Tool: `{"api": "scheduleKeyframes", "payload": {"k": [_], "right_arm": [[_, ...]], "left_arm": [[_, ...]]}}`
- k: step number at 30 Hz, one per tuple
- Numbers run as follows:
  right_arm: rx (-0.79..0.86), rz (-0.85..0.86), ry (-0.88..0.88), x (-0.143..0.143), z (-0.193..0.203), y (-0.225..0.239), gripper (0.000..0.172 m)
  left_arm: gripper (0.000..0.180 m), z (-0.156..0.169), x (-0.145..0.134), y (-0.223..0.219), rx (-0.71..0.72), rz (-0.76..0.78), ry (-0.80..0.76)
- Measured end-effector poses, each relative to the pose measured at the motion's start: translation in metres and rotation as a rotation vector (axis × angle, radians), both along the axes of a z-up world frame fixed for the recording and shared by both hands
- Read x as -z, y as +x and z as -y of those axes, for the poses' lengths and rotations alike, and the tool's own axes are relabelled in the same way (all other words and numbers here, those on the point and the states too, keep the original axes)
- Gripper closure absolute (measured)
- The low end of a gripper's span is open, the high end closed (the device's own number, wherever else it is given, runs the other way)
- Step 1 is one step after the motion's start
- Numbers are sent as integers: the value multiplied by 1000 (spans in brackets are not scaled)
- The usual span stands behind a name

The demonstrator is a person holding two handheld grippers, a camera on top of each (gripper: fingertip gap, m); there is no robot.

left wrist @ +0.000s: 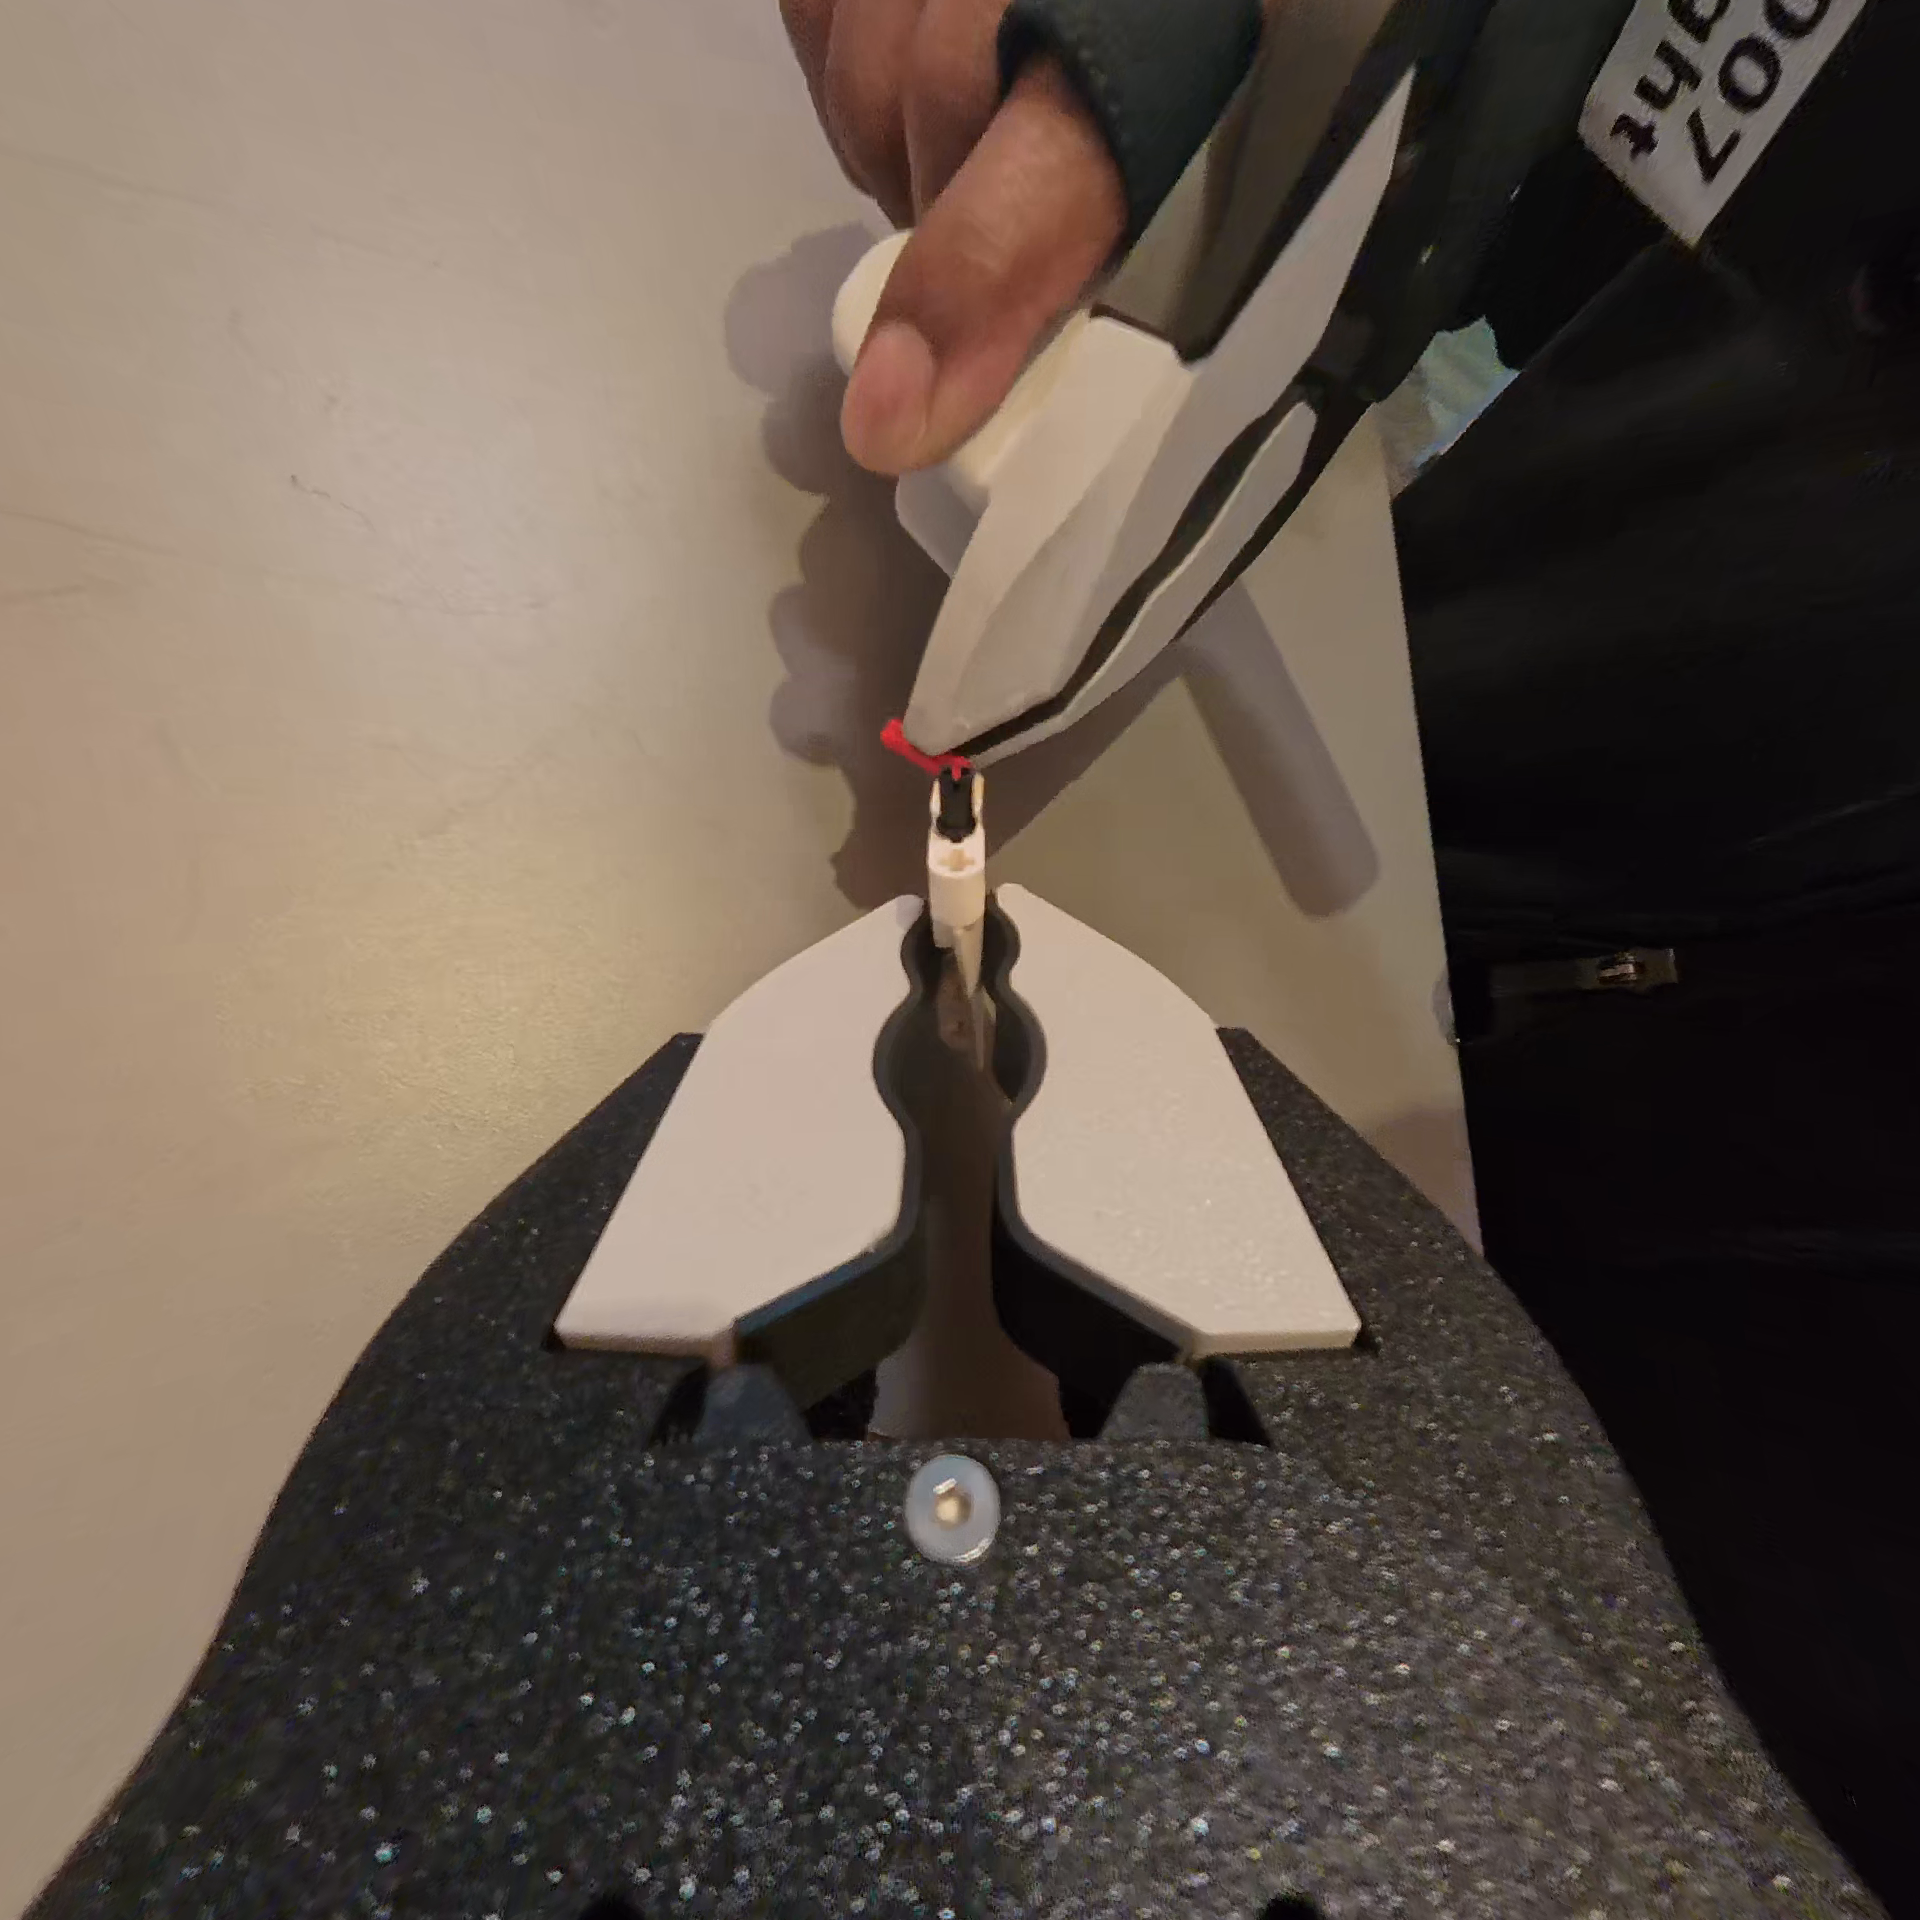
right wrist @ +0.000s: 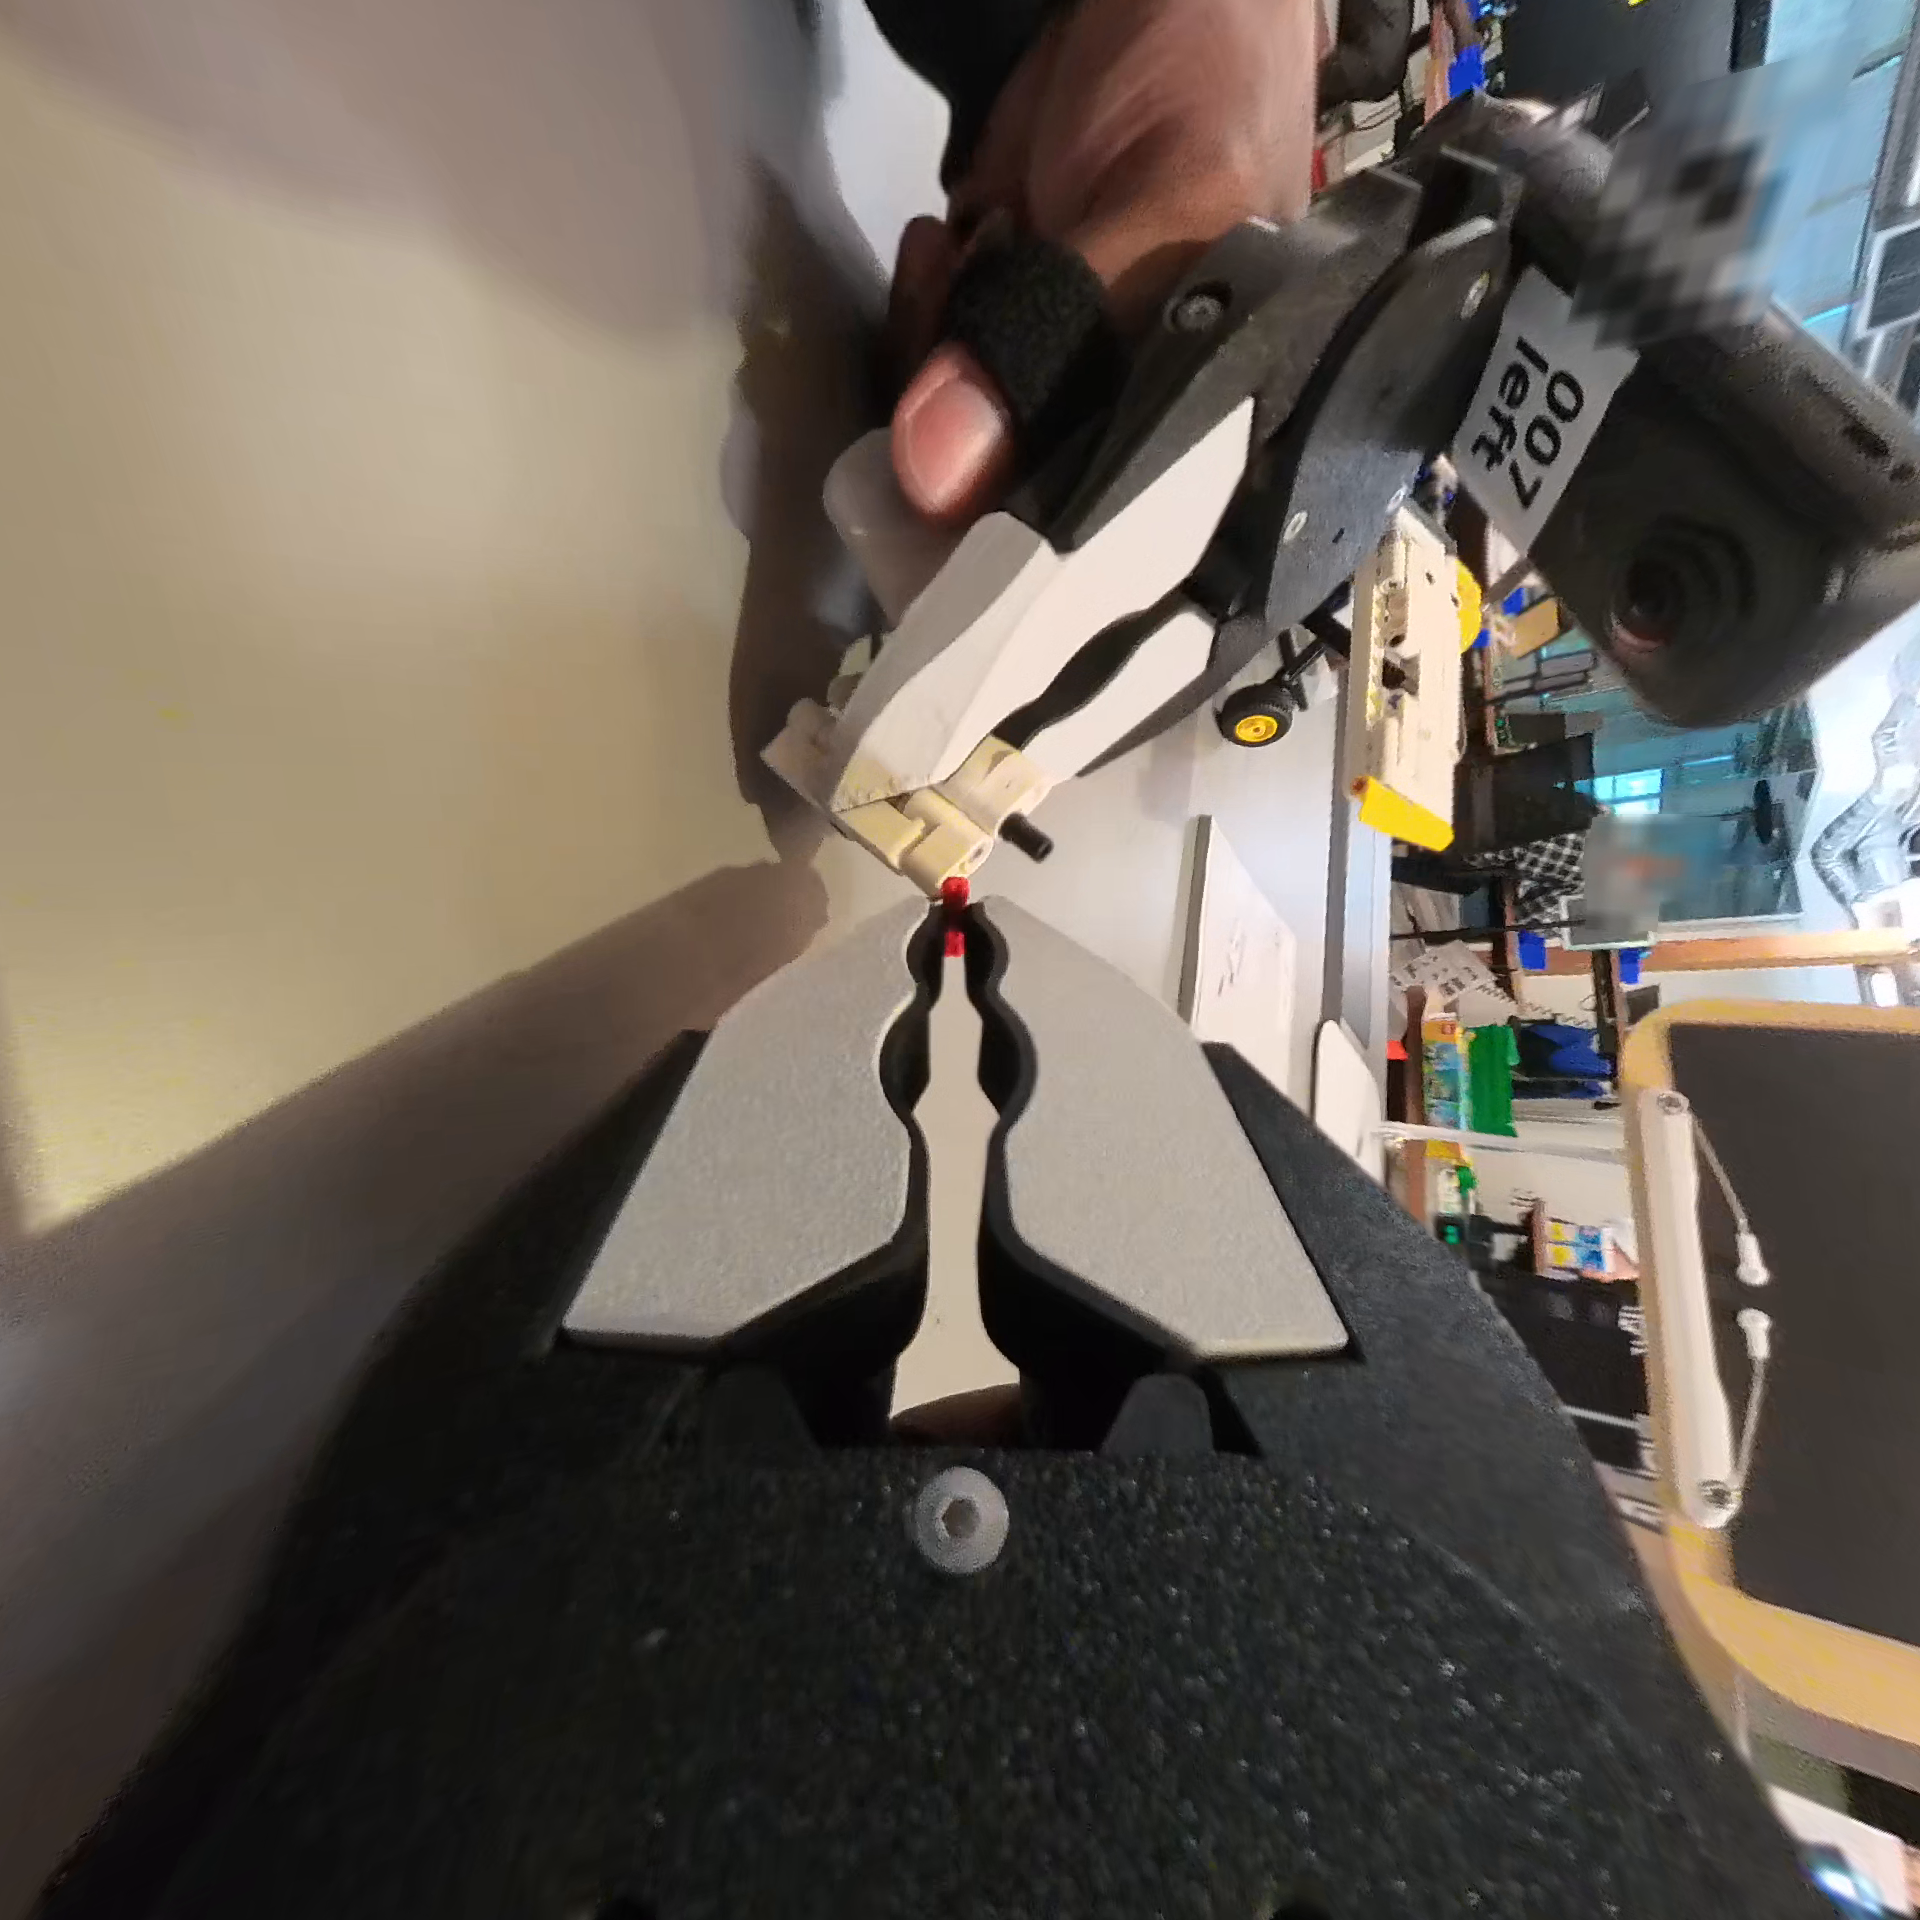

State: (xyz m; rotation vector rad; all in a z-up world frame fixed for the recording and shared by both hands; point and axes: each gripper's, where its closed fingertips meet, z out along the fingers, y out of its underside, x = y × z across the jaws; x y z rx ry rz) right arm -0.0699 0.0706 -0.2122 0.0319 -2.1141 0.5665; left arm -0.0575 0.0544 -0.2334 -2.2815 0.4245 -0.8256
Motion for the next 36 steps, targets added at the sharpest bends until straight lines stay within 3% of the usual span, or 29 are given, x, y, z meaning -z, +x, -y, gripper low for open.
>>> {"api": "scheduleKeyframes", "payload": {"k": [4, 9, 15, 36], "right_arm": [[19, 5, 5, 2, -4, -2, 168], [71, -50, 178, 14, -17, -8, 168], [68, -108, 223, 12, -11, -7, 168], [82, -18, 11, 8, -10, 1, 169]], "left_arm": [[173, -2, 2, -2, -21, -40, 6], [173, -4, 2, -6, -43, -53, 11], [173, -6, 2, -6, -57, -70, 18], [172, -6, 3, -8, -67, -100, 21]]}}
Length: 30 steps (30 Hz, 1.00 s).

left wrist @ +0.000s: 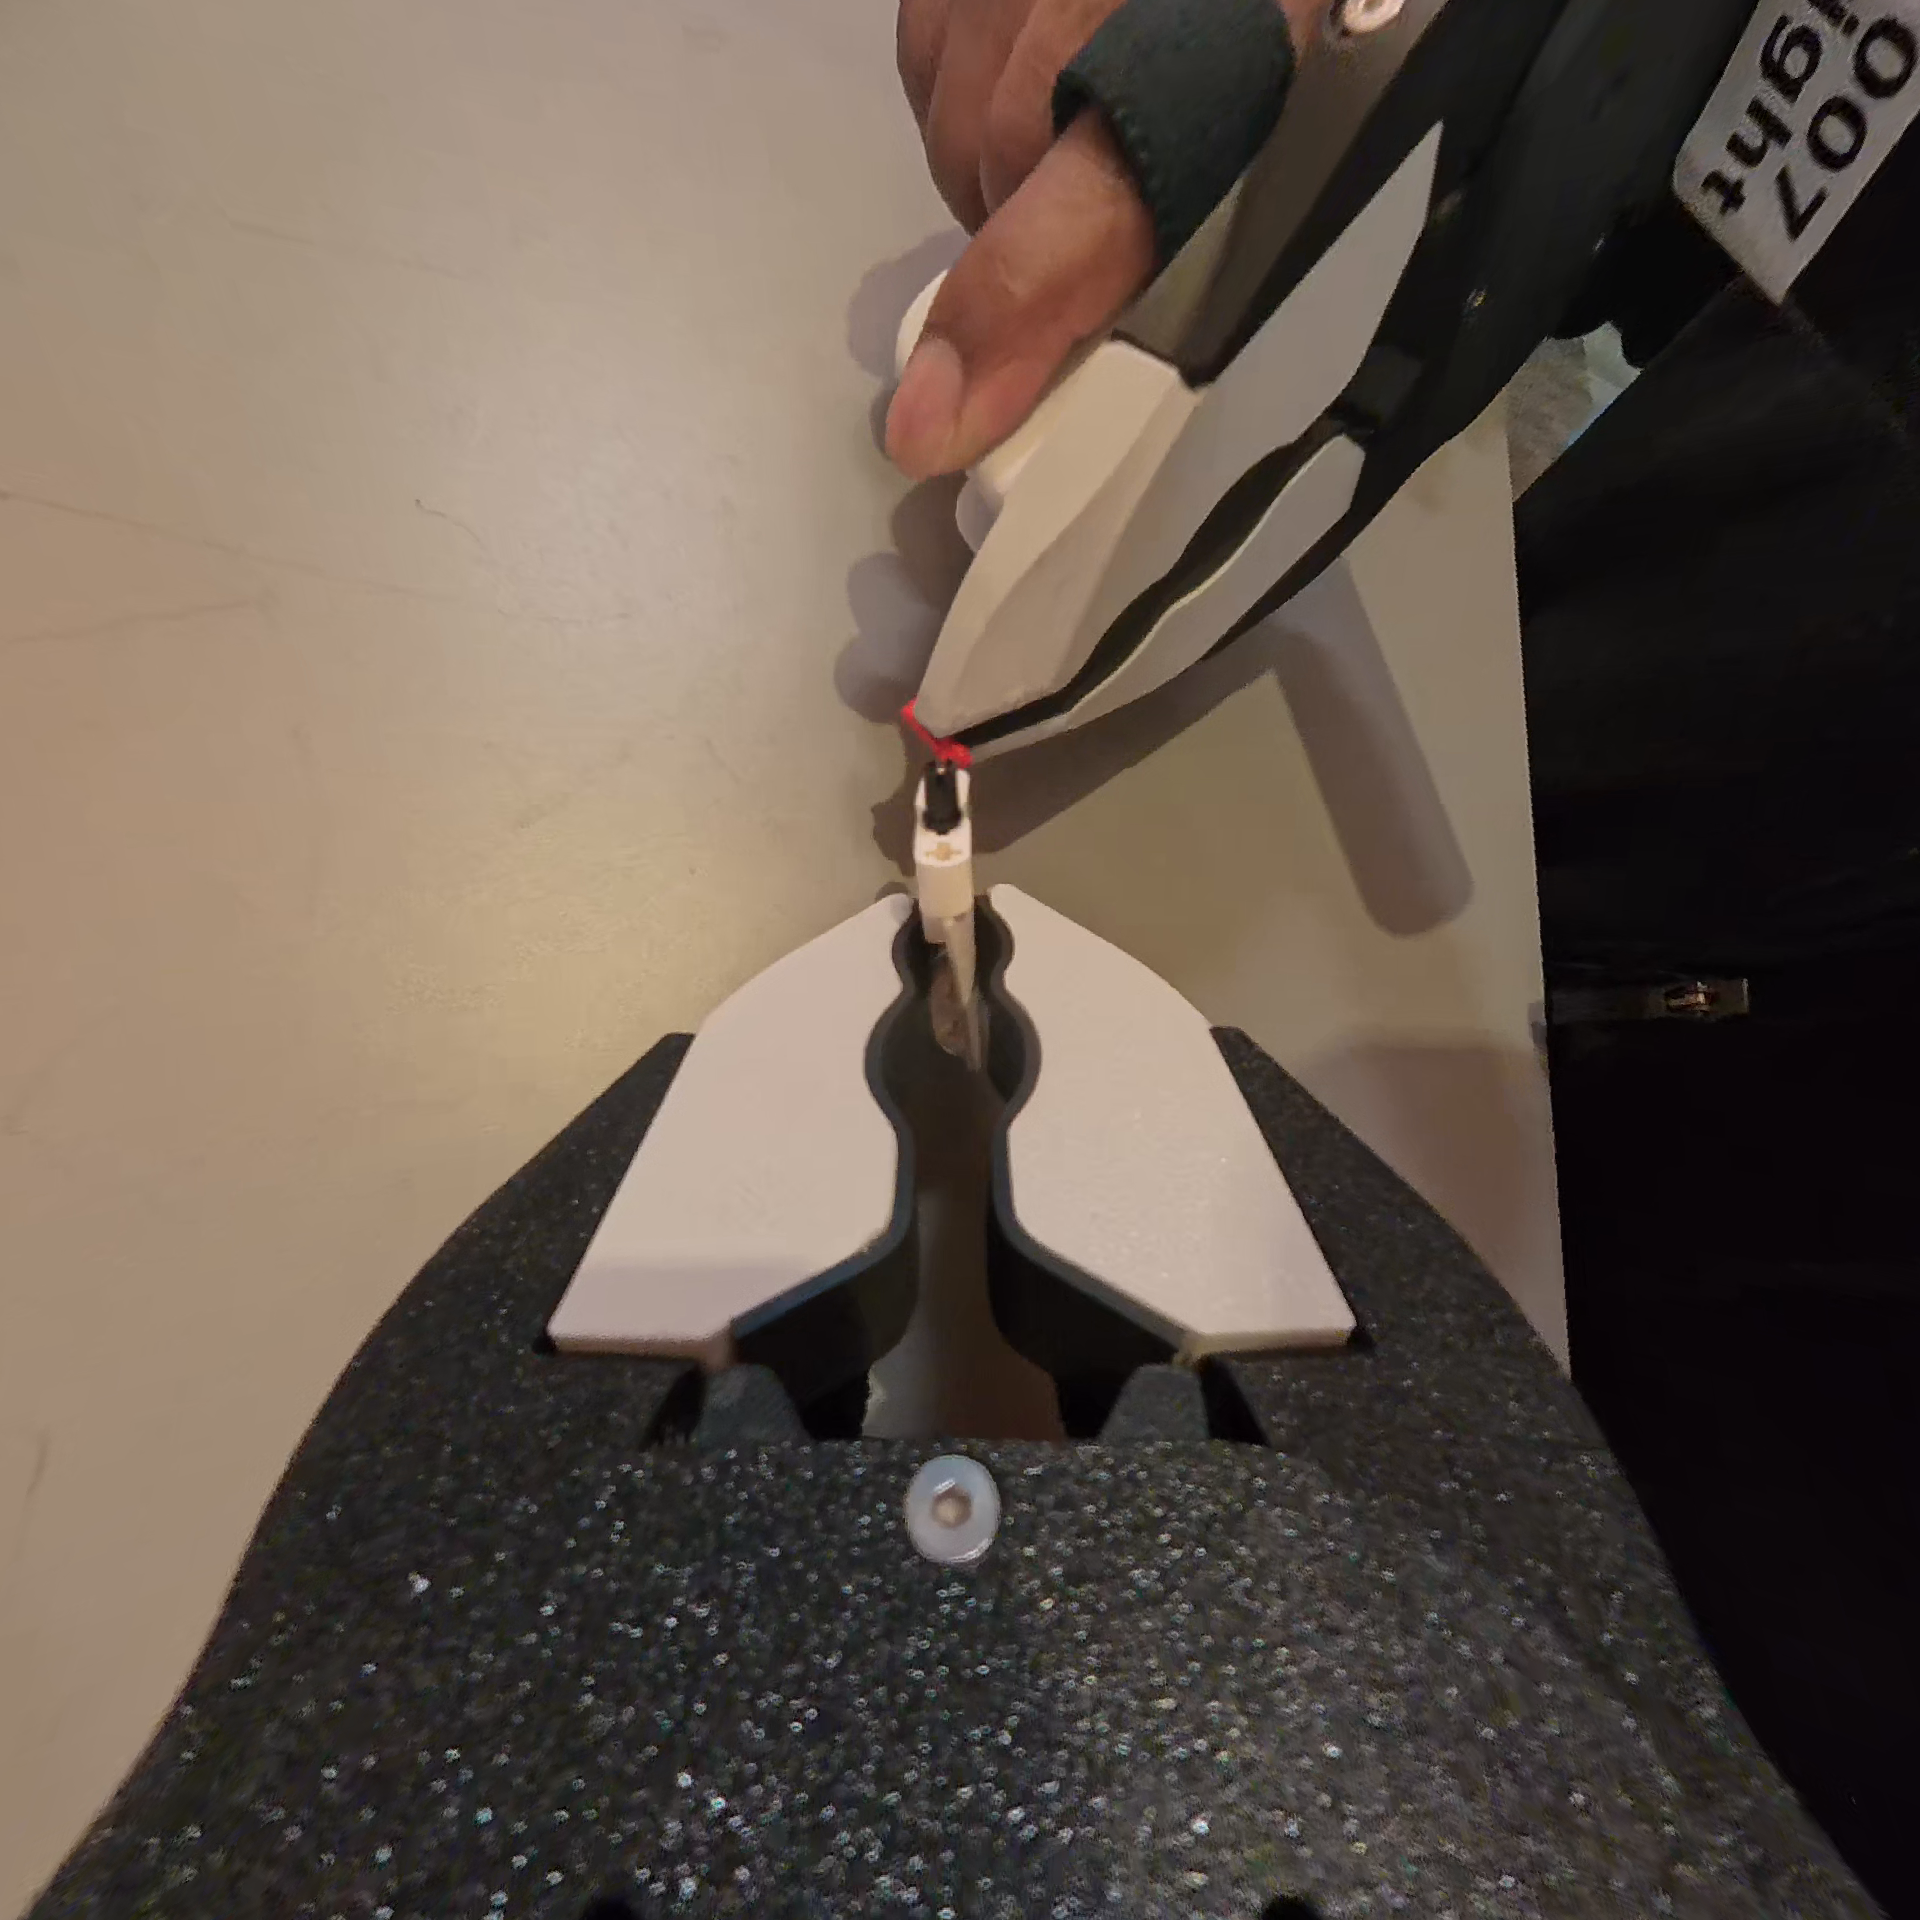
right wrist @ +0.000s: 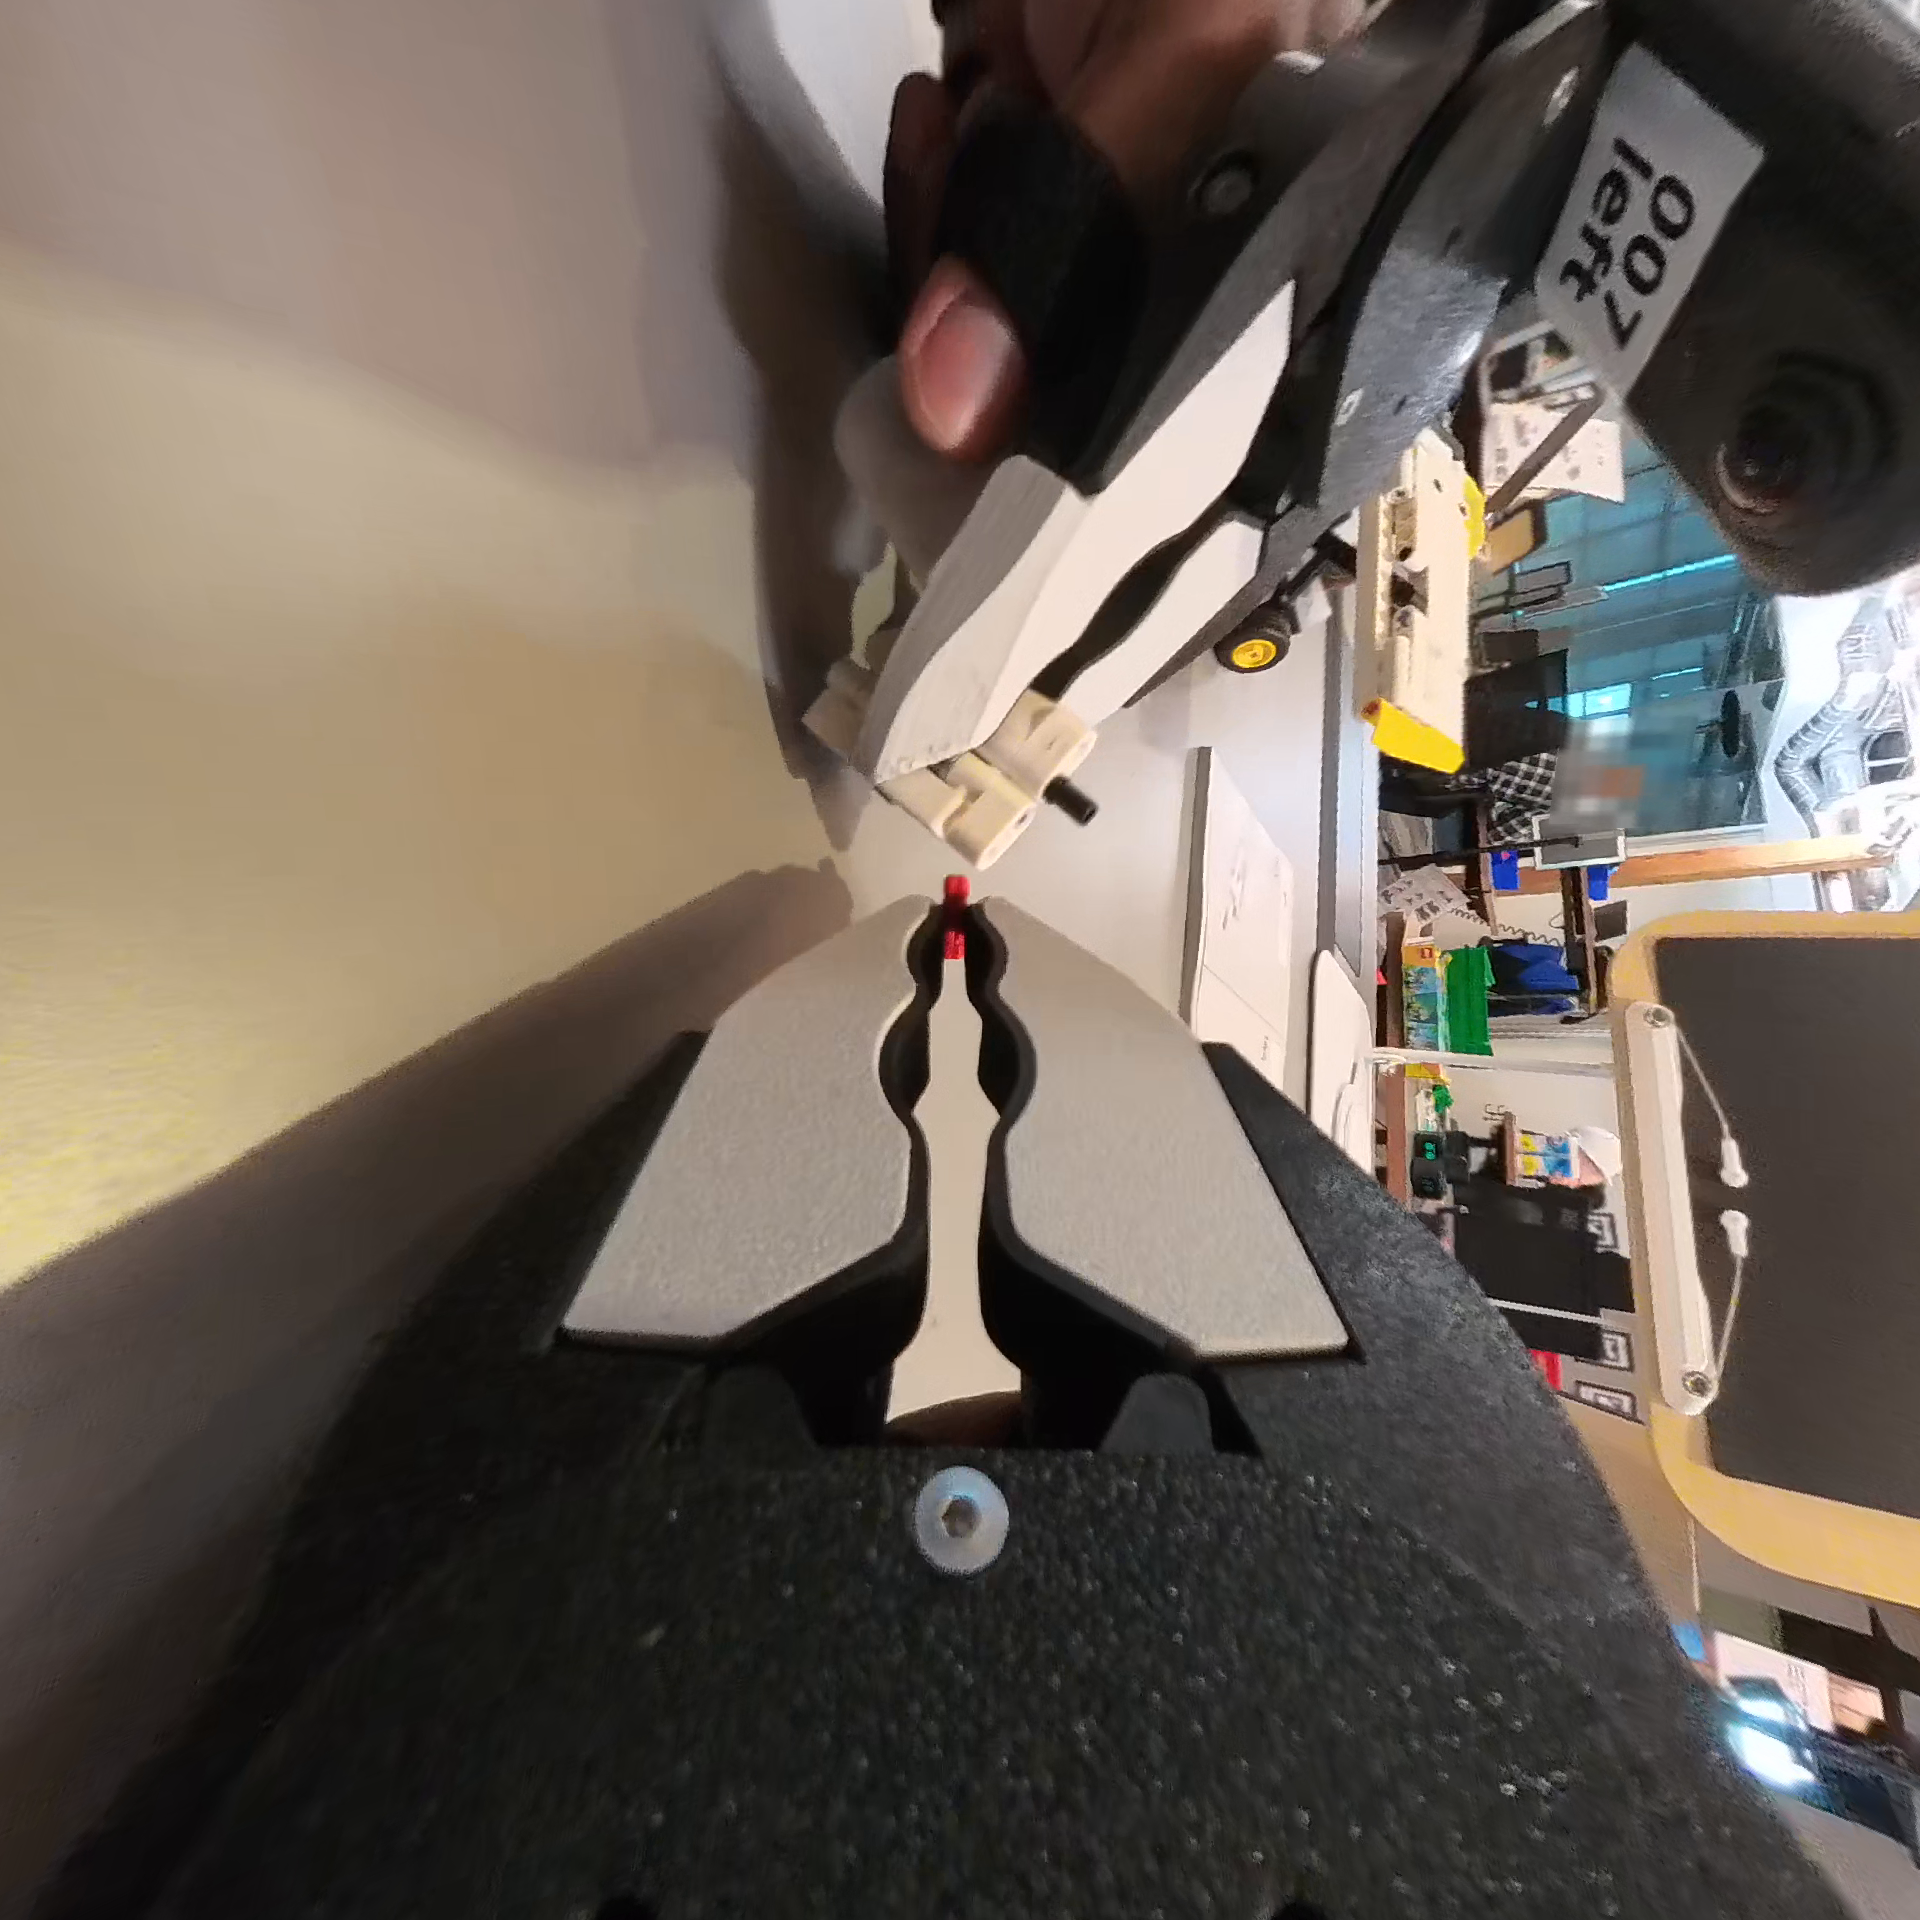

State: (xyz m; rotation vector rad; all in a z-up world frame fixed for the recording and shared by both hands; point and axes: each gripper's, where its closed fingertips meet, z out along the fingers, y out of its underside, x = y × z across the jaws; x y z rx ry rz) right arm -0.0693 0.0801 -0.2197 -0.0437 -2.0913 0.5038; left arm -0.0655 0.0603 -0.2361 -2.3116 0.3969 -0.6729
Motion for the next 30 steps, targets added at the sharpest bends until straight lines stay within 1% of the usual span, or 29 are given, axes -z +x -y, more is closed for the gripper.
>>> {"api": "scheduleKeyframes", "payload": {"k": [8, 19, 23, 27, 30], "right_arm": [[-5, -14, -23, -3, 6, 0, 168], [39, -4, -18, 5, 12, -5, 168], [43, 8, -4, 10, 11, -5, 168], [49, 18, -15, 10, 9, -5, 169], [55, 21, -26, 10, 8, -5, 168]], "left_arm": [[172, -3, 1, -1, -20, 4, 5], [169, -7, 3, -4, -50, -30, 16], [162, -8, 3, -9, -72, -62, 18], [147, -9, 8, -25, -121, -165, 9], [145, -10, 3, -29, -136, -172, 28]]}}
